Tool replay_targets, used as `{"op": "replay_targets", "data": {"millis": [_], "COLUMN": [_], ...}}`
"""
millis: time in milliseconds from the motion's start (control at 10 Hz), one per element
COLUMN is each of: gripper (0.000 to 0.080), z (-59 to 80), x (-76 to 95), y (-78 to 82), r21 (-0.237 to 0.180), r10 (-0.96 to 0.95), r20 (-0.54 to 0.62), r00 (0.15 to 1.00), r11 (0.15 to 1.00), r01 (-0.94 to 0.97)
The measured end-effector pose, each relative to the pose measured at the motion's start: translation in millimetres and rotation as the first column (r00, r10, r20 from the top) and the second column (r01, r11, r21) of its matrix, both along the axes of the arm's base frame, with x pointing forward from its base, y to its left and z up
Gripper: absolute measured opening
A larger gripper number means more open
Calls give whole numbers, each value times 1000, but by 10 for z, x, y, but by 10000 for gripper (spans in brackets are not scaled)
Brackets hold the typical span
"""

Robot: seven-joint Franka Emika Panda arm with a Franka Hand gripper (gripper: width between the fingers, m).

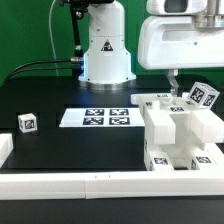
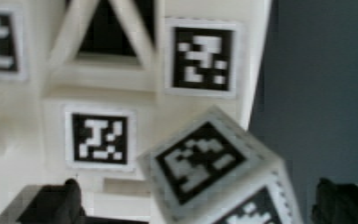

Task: Assemble chair

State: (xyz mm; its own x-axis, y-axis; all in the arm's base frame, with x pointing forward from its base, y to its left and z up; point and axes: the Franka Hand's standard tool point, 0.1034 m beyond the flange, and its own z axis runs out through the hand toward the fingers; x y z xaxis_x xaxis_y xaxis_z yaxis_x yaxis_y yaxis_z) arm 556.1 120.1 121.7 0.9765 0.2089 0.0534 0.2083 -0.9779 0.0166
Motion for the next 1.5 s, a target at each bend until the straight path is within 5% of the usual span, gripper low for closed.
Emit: {"op": "replay_targets", "data": {"millis": [500,700,800,900,1300,1500], "gripper": [649,428,428,282,282,282], "z": [-77,-76,-77,-80,-90,-104], "x": [-108,-104,-104,-110,-117,-123], "y": [63,52,49,50,58,106], "r21": [-11,-11,-10,-11,-7,19], "r10": [-41,-83,-100,-205,-439,-639], "r20": [-67,-65,-65,-66,-52,-23], "r00": [997,994,993,977,897,769], "r11": [999,997,995,979,898,768], "r01": [40,82,100,204,439,640]}}
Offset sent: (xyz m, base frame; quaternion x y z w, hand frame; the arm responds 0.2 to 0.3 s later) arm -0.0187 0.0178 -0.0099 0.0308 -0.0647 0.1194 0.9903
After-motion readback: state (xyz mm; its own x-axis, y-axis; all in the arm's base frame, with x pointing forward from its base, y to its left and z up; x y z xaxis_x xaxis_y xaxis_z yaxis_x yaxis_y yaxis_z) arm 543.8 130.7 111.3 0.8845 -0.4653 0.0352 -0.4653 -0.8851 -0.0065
